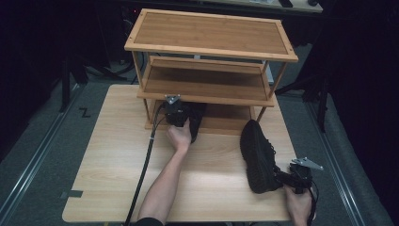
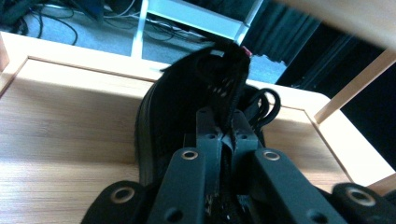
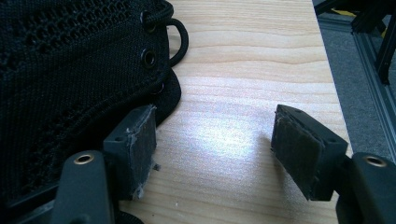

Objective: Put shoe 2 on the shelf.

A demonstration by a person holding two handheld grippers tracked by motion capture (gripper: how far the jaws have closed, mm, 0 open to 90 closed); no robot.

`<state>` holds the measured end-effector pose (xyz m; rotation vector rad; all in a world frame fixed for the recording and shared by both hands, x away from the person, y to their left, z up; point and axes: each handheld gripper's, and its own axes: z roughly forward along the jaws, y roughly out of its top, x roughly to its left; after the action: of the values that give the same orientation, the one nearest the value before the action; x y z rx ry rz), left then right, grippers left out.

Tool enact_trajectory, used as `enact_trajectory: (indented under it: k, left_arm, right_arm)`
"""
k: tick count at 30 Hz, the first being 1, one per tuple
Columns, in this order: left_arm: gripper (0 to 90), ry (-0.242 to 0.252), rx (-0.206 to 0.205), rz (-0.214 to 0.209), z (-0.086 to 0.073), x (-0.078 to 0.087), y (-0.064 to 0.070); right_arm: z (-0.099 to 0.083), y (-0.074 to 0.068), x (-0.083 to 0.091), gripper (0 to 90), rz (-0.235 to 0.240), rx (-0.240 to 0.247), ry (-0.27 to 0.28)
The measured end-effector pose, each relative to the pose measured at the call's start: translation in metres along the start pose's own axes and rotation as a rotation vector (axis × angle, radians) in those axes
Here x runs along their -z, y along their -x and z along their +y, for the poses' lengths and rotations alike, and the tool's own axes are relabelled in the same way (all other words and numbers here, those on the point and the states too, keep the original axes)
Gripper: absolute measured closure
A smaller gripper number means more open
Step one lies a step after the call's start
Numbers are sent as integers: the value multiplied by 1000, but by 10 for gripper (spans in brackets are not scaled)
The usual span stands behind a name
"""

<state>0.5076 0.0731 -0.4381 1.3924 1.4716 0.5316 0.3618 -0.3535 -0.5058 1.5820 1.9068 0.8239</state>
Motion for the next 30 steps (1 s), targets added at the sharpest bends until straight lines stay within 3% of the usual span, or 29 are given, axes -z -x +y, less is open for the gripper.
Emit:
enact_trajectory:
  k: [7, 12, 18, 20, 21, 22, 23, 28, 30]
  left_arm:
    - [831, -12, -22, 21, 1, -1, -2]
    - [799, -27, -27, 0, 3, -1, -6]
    - [655, -57, -78, -19, 5, 2, -12]
    - [594, -79, -113, -17, 5, 5, -14]
    - [548, -95, -164, -3, 4, 8, -14]
    - [535, -95, -164, -3, 4, 8, -14]
    - [519, -104, -196, -2, 3, 10, -17]
    - [477, -91, -188, -14, 2, 17, -24]
    - [468, -86, -205, -14, 3, 21, -26]
  right_arm:
    - [0, 0, 0, 310, 0, -1, 0]
    - [0, 0, 0, 309, 0, -1, 0]
    - [0, 0, 0, 311, 1, -2, 0]
    - [0, 0, 0, 314, 1, -1, 0]
    - [0, 0, 0, 315, -1, -2, -1]
    - [0, 0, 0, 315, -1, -2, -1]
    - [0, 0, 0, 315, -2, -4, -2]
    - [0, 0, 0, 314, 1, -1, -1]
    - [0, 0, 0, 311, 2, 0, 0]
